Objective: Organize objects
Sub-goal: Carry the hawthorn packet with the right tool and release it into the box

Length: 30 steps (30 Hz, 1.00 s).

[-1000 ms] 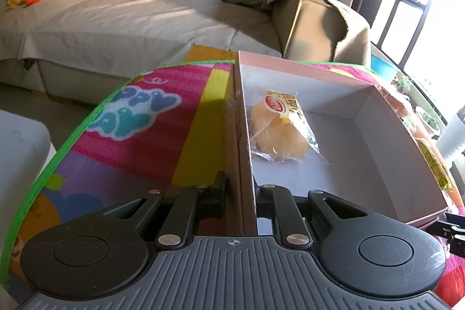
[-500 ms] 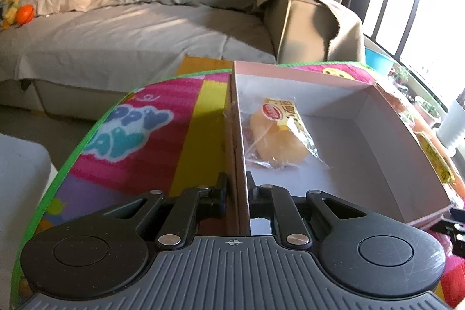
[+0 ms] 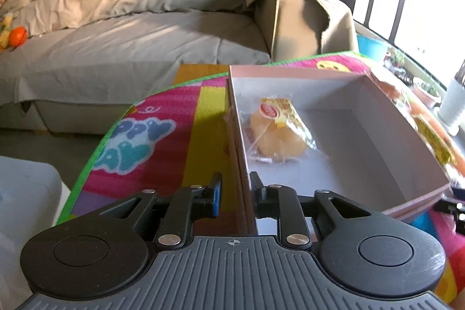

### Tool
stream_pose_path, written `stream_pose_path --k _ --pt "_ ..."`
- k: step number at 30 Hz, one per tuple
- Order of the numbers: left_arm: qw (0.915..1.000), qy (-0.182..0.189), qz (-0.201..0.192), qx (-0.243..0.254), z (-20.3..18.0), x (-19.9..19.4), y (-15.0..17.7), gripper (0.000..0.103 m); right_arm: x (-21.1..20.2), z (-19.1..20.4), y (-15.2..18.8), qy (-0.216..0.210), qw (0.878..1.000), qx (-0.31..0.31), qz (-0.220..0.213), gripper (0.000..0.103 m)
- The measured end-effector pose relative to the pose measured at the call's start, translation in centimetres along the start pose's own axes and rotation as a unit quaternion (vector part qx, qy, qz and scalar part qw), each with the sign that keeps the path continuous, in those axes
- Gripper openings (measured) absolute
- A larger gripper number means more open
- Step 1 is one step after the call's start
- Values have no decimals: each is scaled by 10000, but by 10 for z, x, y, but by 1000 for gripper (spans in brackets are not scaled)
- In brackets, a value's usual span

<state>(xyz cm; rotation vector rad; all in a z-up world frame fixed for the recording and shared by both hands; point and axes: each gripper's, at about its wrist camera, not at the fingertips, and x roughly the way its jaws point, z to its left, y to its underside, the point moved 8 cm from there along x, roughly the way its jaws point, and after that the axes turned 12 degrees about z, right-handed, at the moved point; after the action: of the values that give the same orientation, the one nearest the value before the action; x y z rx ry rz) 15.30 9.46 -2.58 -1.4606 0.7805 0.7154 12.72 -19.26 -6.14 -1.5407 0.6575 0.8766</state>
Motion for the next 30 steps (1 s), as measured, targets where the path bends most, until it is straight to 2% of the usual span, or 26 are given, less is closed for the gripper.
stream_pose_path --k 4,6,10,15,19,23,25,28,30 --pt "9999 81 -51 -68 1 -5 5 22 -1 3 0 73 9999 -80 -15 39" --pt "9998 157 -115 9 -3 -4 5 14 -3 6 -1 112 9998 -158 15 37" --pt "9998 106 -164 -87 -3 -3 5 12 -16 7 1 7 9998 -199 71 36" --pt "9995 155 -188 -208 -2 -3 5 12 -58 4 -8 -192 9997 -80 -83 36" --pt "9992 212 -177 -275 0 -2 5 13 -96 14 -43 -564 9972 60 -494 36" --pt "9991 268 -136 -299 1 -2 5 13 -125 38 -100 -1072 9884 76 -1075 36" --pt "9990 286 -106 -316 2 -1 6 14 -129 51 -126 -1190 9841 62 -1317 37" --pt "9989 291 -81 -352 2 1 6 14 -118 75 -155 -1265 9821 -6 -1393 54" --pt "9989 292 -82 -361 2 0 7 14 -108 82 -159 -1277 9835 -11 -1281 55"
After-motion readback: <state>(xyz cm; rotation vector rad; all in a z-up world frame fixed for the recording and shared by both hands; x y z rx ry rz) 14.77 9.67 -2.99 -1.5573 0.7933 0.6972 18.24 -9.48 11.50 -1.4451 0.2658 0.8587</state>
